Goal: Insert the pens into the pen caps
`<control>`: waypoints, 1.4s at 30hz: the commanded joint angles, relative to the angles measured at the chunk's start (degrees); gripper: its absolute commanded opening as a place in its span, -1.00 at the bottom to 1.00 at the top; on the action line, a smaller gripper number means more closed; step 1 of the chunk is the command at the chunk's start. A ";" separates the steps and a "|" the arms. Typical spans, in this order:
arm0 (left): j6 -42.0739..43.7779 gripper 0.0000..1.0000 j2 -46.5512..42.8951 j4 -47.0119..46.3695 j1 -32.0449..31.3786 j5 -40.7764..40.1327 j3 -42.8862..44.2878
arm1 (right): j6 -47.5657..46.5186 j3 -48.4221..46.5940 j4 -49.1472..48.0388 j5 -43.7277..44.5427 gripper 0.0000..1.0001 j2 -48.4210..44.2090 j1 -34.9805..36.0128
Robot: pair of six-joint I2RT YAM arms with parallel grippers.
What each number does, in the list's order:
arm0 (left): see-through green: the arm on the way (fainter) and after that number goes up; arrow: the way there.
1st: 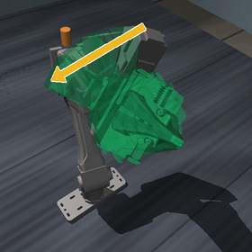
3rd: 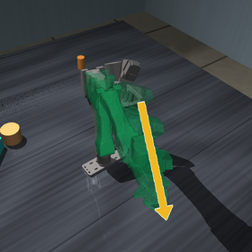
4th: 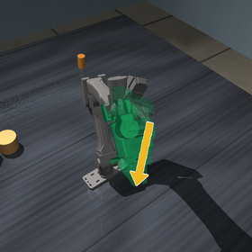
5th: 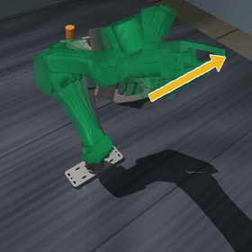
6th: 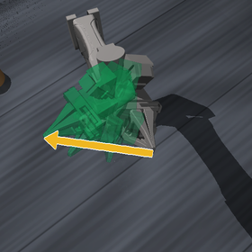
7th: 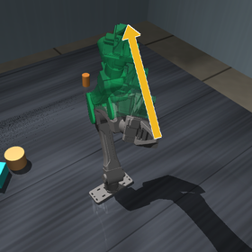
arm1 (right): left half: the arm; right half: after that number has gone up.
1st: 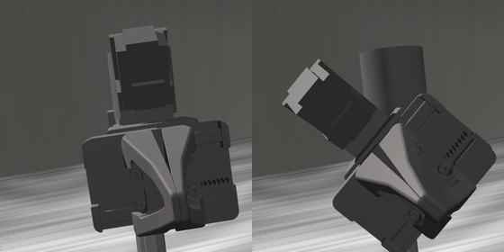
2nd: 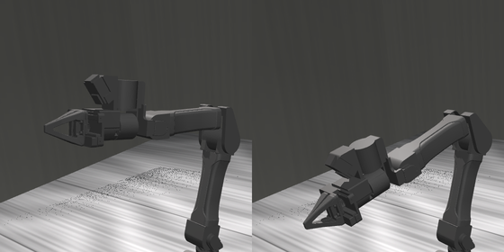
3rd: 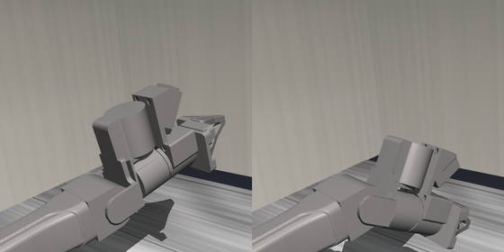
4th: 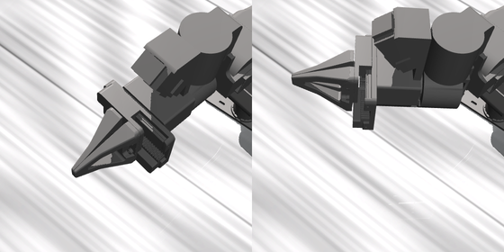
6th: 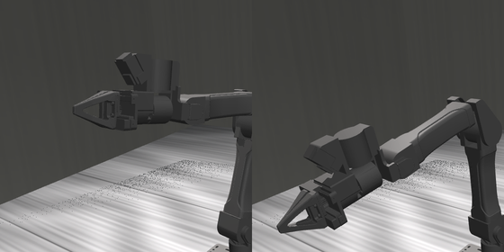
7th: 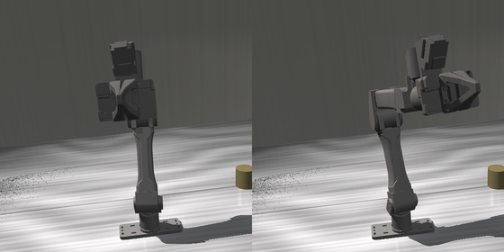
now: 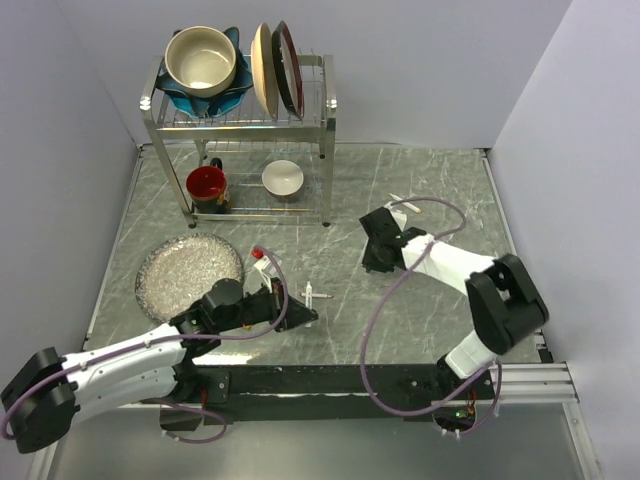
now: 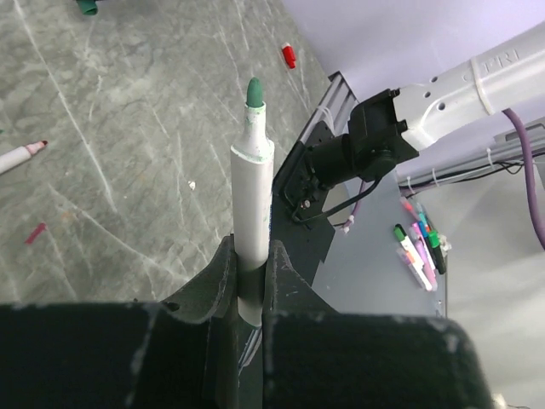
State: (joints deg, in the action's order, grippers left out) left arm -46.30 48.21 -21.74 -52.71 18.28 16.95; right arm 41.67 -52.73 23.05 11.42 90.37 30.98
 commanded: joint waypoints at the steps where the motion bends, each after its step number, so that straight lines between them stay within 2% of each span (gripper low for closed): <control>1: -2.47 -0.98 4.25 -14.19 -0.46 2.72 -1.39 | -0.28 2.54 -3.10 -3.33 -1.00 -9.58 2.49; 10: -4.76 -0.98 15.85 -26.32 -0.90 5.36 -0.43 | 3.50 5.09 -3.09 -3.86 -1.00 -25.22 10.06; 15: -5.90 -0.98 21.74 -30.64 -1.17 7.99 1.50 | 6.48 6.06 -3.97 -2.90 -1.00 -30.42 15.24; 20: -6.43 -0.98 23.34 -32.40 -1.17 8.87 2.30 | 8.51 6.94 -5.82 -1.58 -1.00 -34.63 18.93; 29: -6.43 -0.98 22.46 -32.14 -1.26 9.40 2.74 | 10.45 8.35 -7.49 1.15 -1.00 -38.60 22.28; 42: -6.61 -0.98 23.34 -32.84 -2.05 10.19 2.91 | 9.75 4.83 -7.49 1.85 -1.00 -36.93 22.37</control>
State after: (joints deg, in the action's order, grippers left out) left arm -52.86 71.59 -50.50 -54.22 27.20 17.82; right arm 51.57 -44.95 17.69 11.62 53.04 53.01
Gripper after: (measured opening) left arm 0.111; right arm 0.203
